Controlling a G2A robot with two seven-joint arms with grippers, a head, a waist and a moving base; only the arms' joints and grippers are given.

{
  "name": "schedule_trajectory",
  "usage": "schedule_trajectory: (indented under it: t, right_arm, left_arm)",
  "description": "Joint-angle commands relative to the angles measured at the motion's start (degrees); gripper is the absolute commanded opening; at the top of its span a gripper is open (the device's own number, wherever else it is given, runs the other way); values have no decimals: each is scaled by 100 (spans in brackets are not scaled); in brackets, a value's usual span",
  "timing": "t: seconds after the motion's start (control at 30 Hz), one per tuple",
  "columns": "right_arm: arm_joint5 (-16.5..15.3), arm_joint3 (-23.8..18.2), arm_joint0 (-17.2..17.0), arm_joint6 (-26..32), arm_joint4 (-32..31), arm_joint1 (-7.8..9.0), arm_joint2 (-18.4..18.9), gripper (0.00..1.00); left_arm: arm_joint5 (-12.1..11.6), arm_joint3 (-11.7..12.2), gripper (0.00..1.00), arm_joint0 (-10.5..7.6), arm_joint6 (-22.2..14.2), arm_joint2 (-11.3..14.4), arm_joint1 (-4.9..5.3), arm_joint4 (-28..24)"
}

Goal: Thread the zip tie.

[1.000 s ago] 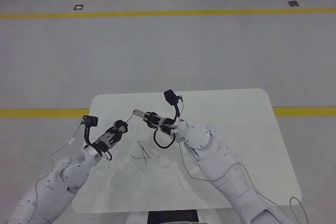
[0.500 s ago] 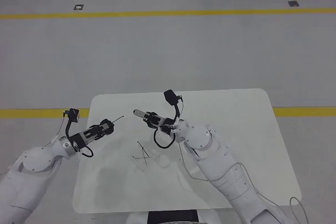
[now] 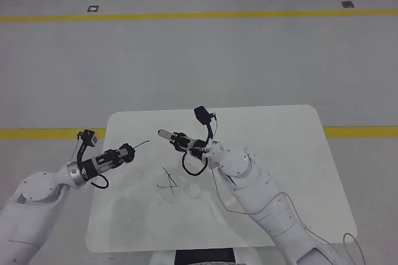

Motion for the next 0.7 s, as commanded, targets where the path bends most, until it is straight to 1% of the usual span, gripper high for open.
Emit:
schedule_trajectory:
  t: [0.0, 0.03, 0.1, 0.13, 0.23, 0.3, 0.37, 0.4, 0.43, 0.63, 0.67]
  right_arm:
    - [-420, 40, -92, 190, 428, 6, 39, 100]
    - [-710, 154, -126, 346, 720, 15, 105, 100]
    - [-1086, 303, -119, 576, 1036, 22, 144, 100]
    - [-1306, 439, -107, 742, 1292, 20, 152, 100]
    - [-1629, 757, 32, 1048, 1663, -3, 61, 100]
    - [-1790, 951, 137, 1213, 1946, -33, -23, 100]
    - [-1941, 1230, 260, 1518, 2422, -80, -138, 100]
    - [-1989, 1357, 343, 1591, 2504, -96, -179, 100]
    - [-2001, 1395, 370, 1596, 2501, -101, -194, 100]
    - [-2001, 1395, 370, 1596, 2501, -101, -194, 100]
    - [-2020, 1351, 312, 1570, 2625, -108, -210, 100]
  left_arm:
    - [215, 136, 0, -33, -496, 1, -11, -743]
    - [351, 246, 0, -65, -932, -4, -12, -1126]
    - [492, 436, 0, -136, -1417, -22, -9, -1455]
    - [561, 542, 0, -180, -1726, -8, -12, -1652]
    - [763, 782, 0, -305, -2185, 67, -34, -2018]
    - [840, 894, 0, -381, -2381, 125, -48, -2130]
    - [945, 1010, 0, -460, -2554, 194, -66, -2257]
    - [946, 1013, 0, -499, -2583, 226, -72, -2269]
    - [847, 969, 0, -524, -2583, 243, -75, -2249]
    - [847, 969, 0, -524, -2583, 243, -75, -2249]
    - [847, 969, 0, -524, -2583, 243, -75, -2249]
